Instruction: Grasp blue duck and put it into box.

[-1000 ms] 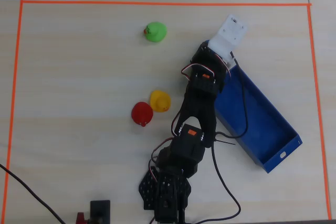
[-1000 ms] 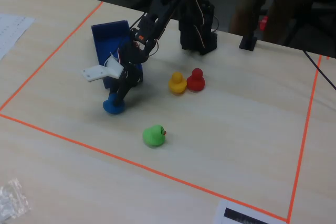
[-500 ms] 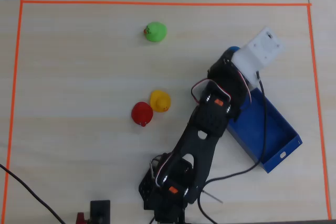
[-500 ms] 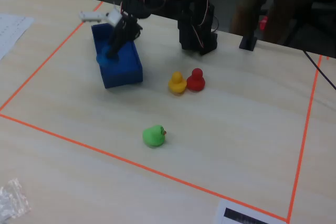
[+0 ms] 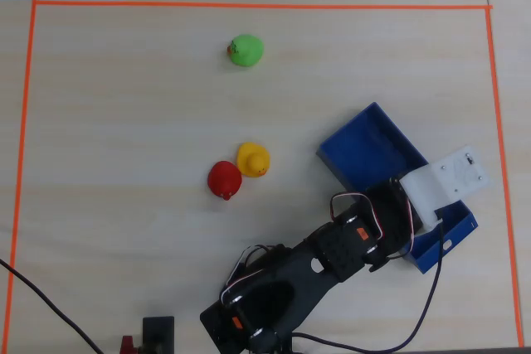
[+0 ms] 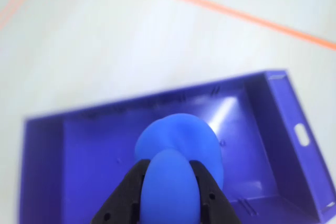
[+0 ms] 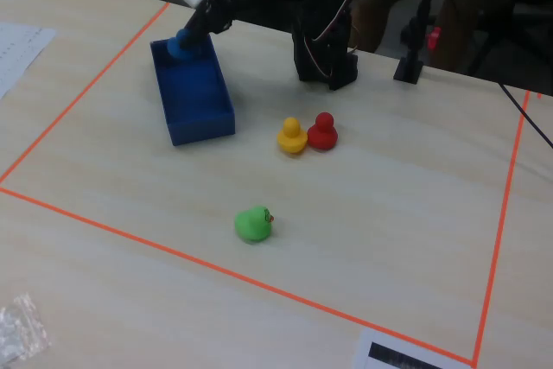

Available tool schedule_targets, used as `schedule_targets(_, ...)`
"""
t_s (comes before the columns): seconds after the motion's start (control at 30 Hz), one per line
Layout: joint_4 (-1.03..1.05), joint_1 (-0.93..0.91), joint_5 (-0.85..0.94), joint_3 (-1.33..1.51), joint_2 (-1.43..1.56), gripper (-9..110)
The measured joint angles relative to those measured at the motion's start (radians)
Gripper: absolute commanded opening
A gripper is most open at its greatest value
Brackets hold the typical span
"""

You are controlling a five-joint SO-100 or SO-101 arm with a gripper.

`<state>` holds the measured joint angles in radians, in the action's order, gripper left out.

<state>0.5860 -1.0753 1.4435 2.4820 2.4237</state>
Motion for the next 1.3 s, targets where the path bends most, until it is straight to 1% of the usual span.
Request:
schedule_targets(0.07,-0.058,0.005,0.026,0.063,-0.031,0)
schedule_targets(0.1,-0.087,0.002,0.034,0.089,-0.043,3)
schedule_targets(0.17,-0.14,-0.002,0.046,0.127,-0.064,22)
schedule_targets(0.2,-0.164,0.002,0.049,0.141,-0.067,27)
schedule_targets(0.3,-0.229,0.012,0.051,0.155,-0.067,34)
schedule_targets(0.37,-0.261,0.012,0.051,0.155,-0.067,36)
schedule_targets(0.47,-0.279,0.029,0.025,0.15,-0.067,34)
schedule_targets(0.57,-0.244,0.074,-0.032,0.098,-0.054,30)
schedule_targets(0.6,-0.207,0.089,-0.051,0.063,-0.041,26)
schedule_targets(0.7,-0.104,0.135,-0.097,-0.011,0.008,3)
schedule_targets(0.73,-0.081,0.16,-0.118,-0.021,0.029,0)
schedule_targets(0.87,0.011,0.318,-0.189,-0.029,0.121,0)
schedule_targets(1.0,0.221,0.538,-0.256,-0.028,0.253,0)
schedule_targets(1.1,0.351,0.721,-0.291,0.041,0.385,0)
schedule_targets(1.3,0.379,0.959,-0.299,0.314,0.623,0)
